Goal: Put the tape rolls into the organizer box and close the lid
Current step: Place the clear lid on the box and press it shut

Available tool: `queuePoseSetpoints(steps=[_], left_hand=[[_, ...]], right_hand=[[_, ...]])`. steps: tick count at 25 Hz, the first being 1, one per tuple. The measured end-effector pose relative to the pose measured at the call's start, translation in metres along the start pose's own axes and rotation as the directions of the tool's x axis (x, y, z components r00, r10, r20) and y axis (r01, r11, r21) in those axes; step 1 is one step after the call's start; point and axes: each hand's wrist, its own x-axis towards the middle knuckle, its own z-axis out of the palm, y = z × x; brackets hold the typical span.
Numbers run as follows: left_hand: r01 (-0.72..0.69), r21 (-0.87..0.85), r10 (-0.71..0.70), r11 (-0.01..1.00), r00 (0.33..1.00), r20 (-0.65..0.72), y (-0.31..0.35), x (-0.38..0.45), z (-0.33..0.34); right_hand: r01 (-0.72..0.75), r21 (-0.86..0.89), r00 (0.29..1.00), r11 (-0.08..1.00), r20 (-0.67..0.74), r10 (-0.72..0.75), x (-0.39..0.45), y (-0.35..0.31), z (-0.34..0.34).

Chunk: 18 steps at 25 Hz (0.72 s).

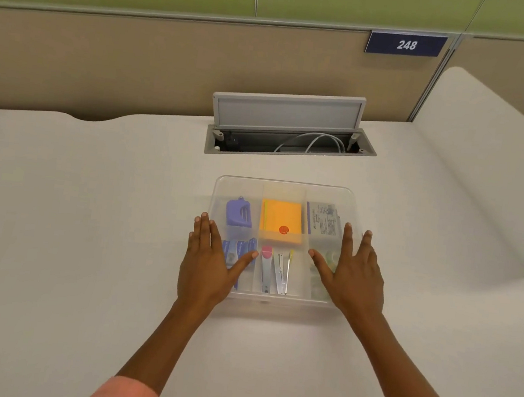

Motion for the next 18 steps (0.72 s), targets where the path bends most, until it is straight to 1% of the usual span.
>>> queuePoseSetpoints(steps=[3,5,10,14,18], left_hand=[[0.001,0.005,-0.001,1.0,1.0,-0.006,0.002,-0.002,-0.001],[0.008,0.019,-0.008,1.0,1.0,0.004,0.002,-0.004,-0.001],[0.06,-0.015,-0.06,0.998,0.998,-0.005,0.005,-0.015,0.002],[0.096,-0.034,-0.096,0.995,0.995,-0.015,0.009,-0.017,0.001],[0.088,-0.03,-0.088,0.996,0.996,-0.017,0.011,-0.019,-0.002]], right_hand=[[0.043,-0.076,0.999,0.996,0.007,-0.043,0.002,0.001,0.003],[0.065,-0.094,0.998,0.993,0.022,-0.063,0.005,0.004,0.002],[0.074,0.008,0.996,0.997,0.04,-0.074,0.014,0.006,-0.006],[0.077,0.022,0.995,0.997,0.061,-0.078,0.018,0.003,-0.008],[0.076,0.035,0.994,0.996,0.072,-0.079,0.019,0.005,-0.008]])
